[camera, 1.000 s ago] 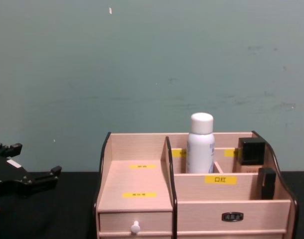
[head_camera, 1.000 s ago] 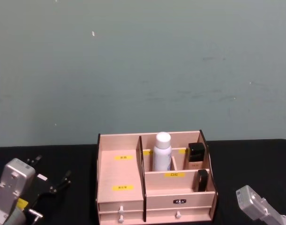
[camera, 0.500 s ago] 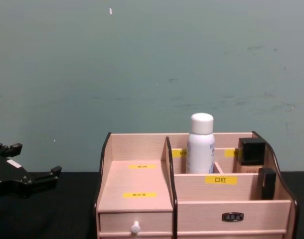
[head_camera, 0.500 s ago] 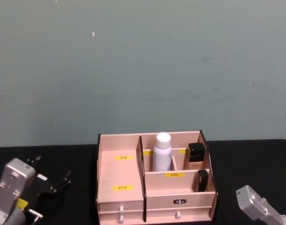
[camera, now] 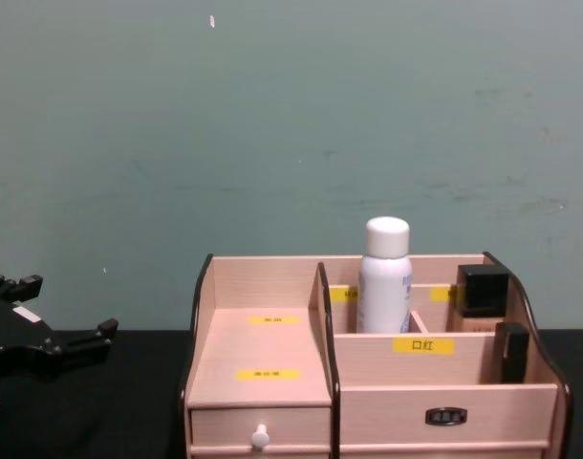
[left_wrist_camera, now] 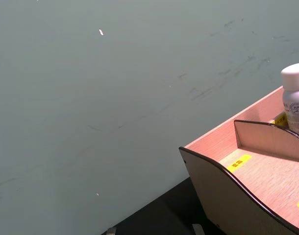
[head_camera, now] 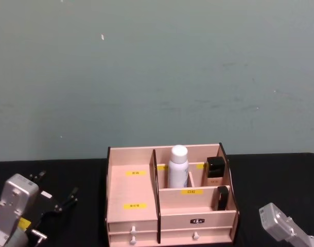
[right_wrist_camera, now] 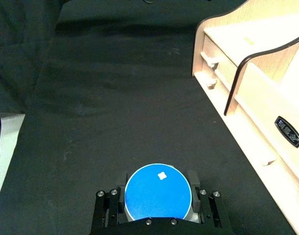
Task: Pick up the facial cleanser and watermelon frost from the table and place them into the tiered storage box.
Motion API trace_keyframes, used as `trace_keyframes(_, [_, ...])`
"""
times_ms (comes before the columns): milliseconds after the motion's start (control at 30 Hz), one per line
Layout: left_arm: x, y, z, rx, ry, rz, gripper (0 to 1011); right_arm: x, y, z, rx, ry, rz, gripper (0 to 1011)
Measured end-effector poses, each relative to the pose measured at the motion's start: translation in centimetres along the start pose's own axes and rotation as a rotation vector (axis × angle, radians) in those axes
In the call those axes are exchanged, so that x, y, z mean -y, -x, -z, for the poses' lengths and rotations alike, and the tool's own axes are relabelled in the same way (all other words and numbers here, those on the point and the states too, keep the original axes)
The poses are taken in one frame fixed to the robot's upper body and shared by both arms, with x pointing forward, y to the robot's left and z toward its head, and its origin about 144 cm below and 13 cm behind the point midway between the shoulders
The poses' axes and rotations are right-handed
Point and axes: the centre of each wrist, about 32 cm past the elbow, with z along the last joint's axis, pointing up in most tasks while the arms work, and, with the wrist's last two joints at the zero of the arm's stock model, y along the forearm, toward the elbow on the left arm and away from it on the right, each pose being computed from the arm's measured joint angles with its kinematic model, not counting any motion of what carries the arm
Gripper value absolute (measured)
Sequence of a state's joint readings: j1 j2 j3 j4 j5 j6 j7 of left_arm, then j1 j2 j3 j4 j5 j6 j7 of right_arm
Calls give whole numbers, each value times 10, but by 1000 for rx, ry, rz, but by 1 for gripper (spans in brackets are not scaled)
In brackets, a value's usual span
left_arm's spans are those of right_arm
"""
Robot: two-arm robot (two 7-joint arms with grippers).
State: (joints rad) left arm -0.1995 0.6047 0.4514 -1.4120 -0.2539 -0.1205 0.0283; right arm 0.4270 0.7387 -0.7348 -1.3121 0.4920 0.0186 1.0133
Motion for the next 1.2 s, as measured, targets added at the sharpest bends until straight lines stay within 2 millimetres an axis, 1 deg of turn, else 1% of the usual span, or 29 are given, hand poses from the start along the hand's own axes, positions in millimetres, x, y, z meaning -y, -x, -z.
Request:
trace_keyframes(600, [0,0,0,0,0,0,1001,8,-3,-16,24,-65,48,743])
trace_keyframes(1200, [0,0,0,0,0,0,1001,7,-7,-19,27,-77,62,743])
